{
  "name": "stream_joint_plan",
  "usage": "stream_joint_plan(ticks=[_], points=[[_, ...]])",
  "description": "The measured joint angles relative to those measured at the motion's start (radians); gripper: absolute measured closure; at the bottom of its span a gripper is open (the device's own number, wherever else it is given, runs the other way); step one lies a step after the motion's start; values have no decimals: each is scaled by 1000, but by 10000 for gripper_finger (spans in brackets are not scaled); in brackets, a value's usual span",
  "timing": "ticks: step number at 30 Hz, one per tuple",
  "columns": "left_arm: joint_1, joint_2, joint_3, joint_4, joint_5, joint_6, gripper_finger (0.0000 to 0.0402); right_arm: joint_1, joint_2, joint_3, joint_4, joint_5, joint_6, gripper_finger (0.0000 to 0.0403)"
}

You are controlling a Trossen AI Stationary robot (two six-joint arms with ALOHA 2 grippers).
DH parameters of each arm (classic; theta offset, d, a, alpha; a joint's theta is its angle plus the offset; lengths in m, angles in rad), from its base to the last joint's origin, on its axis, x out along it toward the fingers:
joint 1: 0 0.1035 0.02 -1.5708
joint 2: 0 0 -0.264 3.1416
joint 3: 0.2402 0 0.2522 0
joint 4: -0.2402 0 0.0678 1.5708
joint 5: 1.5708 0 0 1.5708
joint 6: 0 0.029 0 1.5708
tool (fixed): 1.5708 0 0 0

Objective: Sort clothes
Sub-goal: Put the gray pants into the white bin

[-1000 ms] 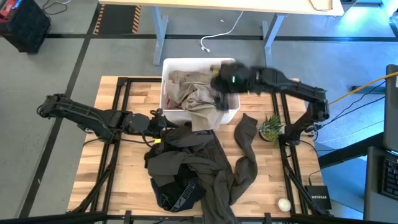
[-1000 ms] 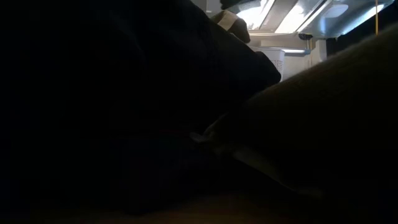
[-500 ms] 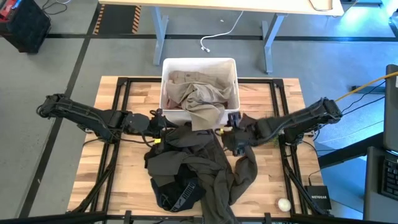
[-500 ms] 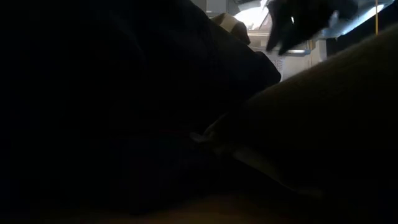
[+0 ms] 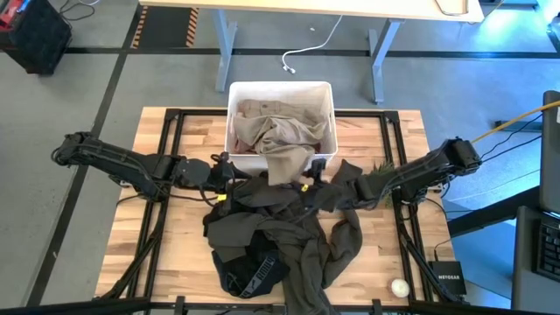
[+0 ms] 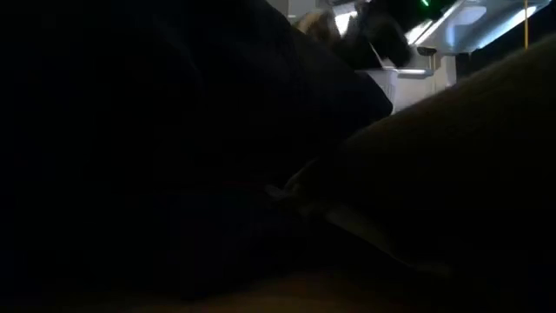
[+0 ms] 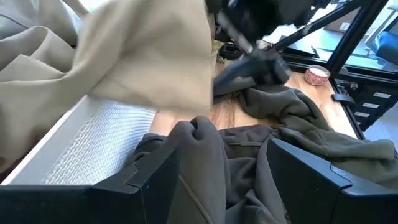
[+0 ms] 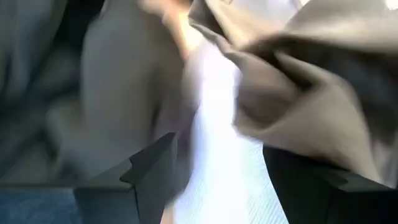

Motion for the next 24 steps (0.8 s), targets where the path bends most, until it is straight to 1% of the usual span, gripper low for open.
stream_joint_plan(ticks=[2,4,6,8,11,13,17,20,24], points=[[0,0,0,0,0,-1,167,-28,-2,21,126,0,-71,148],[0,0,0,0,0,0,167,-65,-2,45,206,8,-114,148],[0,0,0,1,0,0,167,-118,-2,74,239,20,-147,148],[0,0,0,2,0,0,167,-191,-3,105,234,12,-156,148],[0,0,0,2,0,0,167,-312,-3,133,185,-30,-127,148],[0,0,0,2,0,0,167,-391,-3,144,132,-87,-69,148],[0,0,0,2,0,0,167,-533,-3,159,-6,-268,83,148],[0,0,0,2,0,0,167,-608,-2,159,-101,-351,159,148],[0,0,0,2,0,0,167,-648,-2,159,-200,-377,186,148]])
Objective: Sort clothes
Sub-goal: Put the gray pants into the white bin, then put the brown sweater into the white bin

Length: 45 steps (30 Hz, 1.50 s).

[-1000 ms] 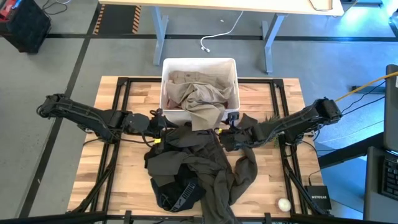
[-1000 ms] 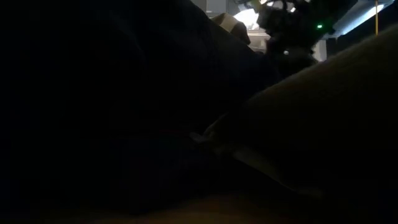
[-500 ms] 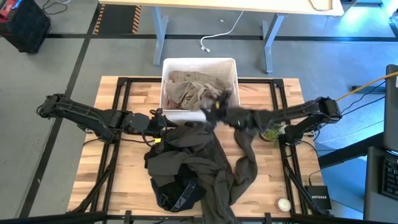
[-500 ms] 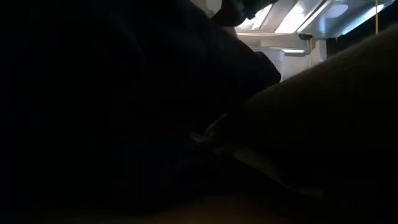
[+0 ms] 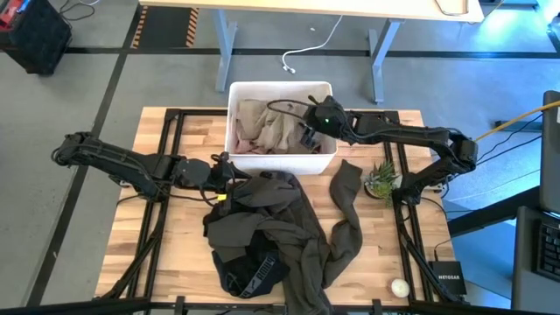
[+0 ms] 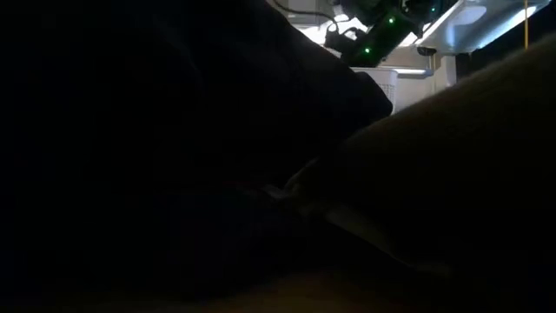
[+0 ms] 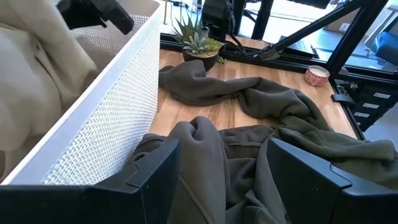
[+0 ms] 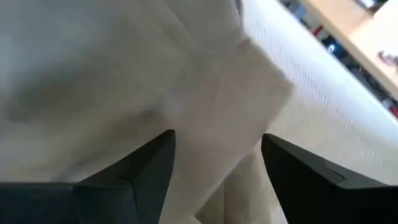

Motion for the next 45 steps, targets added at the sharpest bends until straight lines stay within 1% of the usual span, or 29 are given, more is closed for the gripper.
stream_joint_plan(ticks=[3,6,9,12,16,20,24,27,31,36,41,43,45], points=[[0,0,0,-1,0,0,167,16,-30,15,-33,-1,-17,148],[0,0,0,-1,0,0,167,63,-89,94,-73,10,-28,148],[0,0,0,-1,0,5,167,135,-147,184,-160,22,-30,148],[0,0,0,-3,0,8,167,237,-206,219,-226,3,-1,148],[0,0,0,-2,0,8,167,401,-258,189,-276,-29,70,148],[0,0,0,0,0,8,167,571,-255,124,-317,-28,130,148],[0,0,0,0,0,4,167,700,-230,29,-244,-28,164,148],[-1,0,0,-1,0,-10,167,760,-199,-34,-178,-24,184,148],[-2,0,0,1,0,-44,167,797,-129,-75,-138,-18,215,148],[-18,10,0,-5,-1,-83,167,795,-13,-77,-99,-12,232,148],[-41,22,-1,-11,0,-111,167,787,81,-69,-77,50,204,148],[-47,24,-1,-17,-1,-114,167,779,104,-68,-66,50,206,148],[-47,24,-1,-24,-1,-128,167,779,123,-68,-25,15,207,148]])
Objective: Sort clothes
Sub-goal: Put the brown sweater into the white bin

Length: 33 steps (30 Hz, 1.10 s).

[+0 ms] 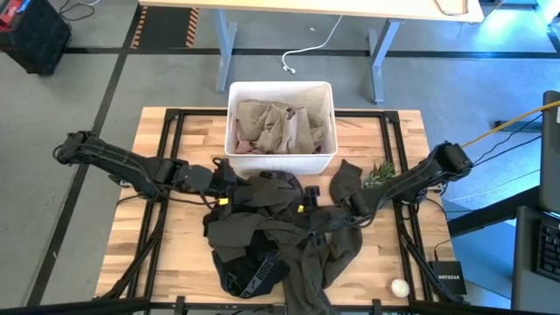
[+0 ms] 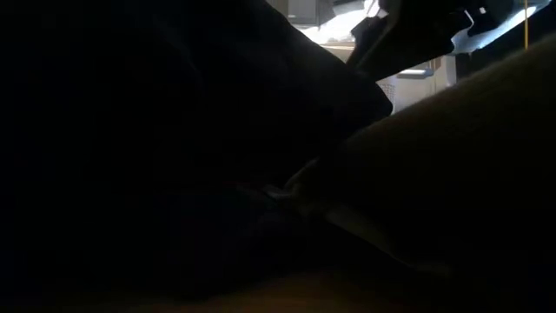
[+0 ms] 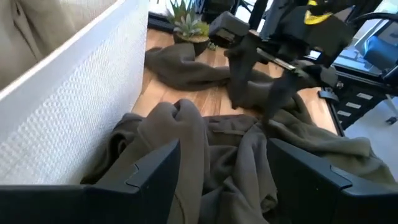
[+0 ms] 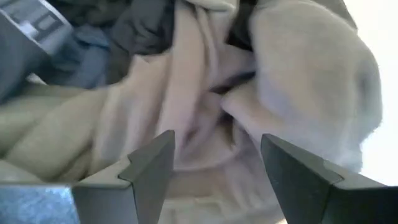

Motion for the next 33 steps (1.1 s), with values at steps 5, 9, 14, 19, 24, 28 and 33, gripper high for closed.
stream_joint_plan(ticks=[5,9,14,19,24,28,33], points=[[1,1,0,-42,-10,-18,167,1,63,1,154,-69,1,148],[1,1,0,-47,-29,-37,167,-13,129,1,255,-100,30,148],[1,1,0,-47,-29,-38,167,-53,202,1,272,-160,93,148],[1,1,0,-46,-29,-38,167,-128,261,2,213,-194,9,148],[1,1,0,-46,-29,-32,167,-186,299,2,217,-295,-33,174],[1,1,0,-45,-29,-31,167,-195,302,3,208,-308,-51,244],[1,1,0,-45,-31,-36,167,-191,290,3,197,-284,-57,376]])
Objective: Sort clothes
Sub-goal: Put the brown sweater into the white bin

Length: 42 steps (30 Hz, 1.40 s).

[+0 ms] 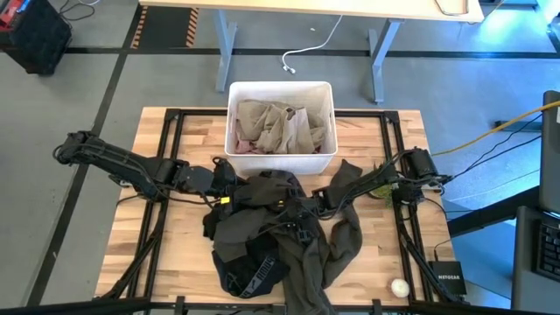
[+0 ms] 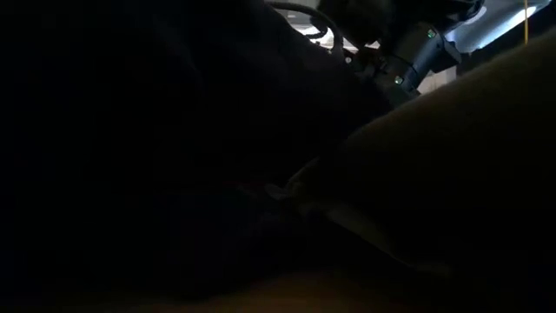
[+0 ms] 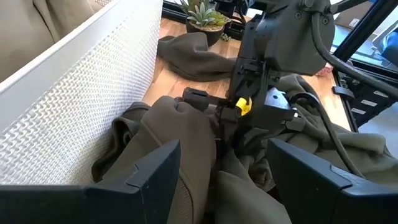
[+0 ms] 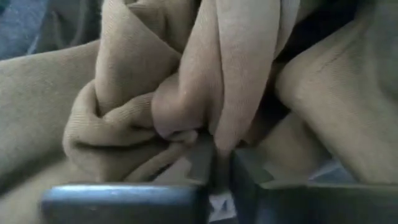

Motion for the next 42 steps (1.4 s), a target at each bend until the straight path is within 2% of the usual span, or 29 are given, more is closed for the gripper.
stream_joint_plan(ticks=[1,4,10,14,18,22,26,34,38,42], points=[[0,0,0,0,-3,-1,167,8,-11,-1,-8,9,-5,385],[0,0,0,0,-6,-1,167,33,-78,-3,-43,85,-18,373],[0,0,0,2,-10,5,167,79,-304,-3,-84,204,-63,392],[0,0,0,5,-12,5,167,84,-450,2,-86,293,-105,387],[1,0,0,10,-17,6,167,81,-548,47,-82,440,-210,392],[1,0,0,9,-26,15,167,72,-588,145,-36,550,-350,392],[1,0,0,8,-26,15,167,11,-587,273,-29,550,-438,391],[1,0,0,8,-28,21,167,-208,-581,455,-28,418,-492,391],[1,0,0,9,-44,29,167,-328,-581,492,-5,360,-484,391],[1,0,0,9,-54,29,167,-430,-575,477,-6,303,-410,391]])
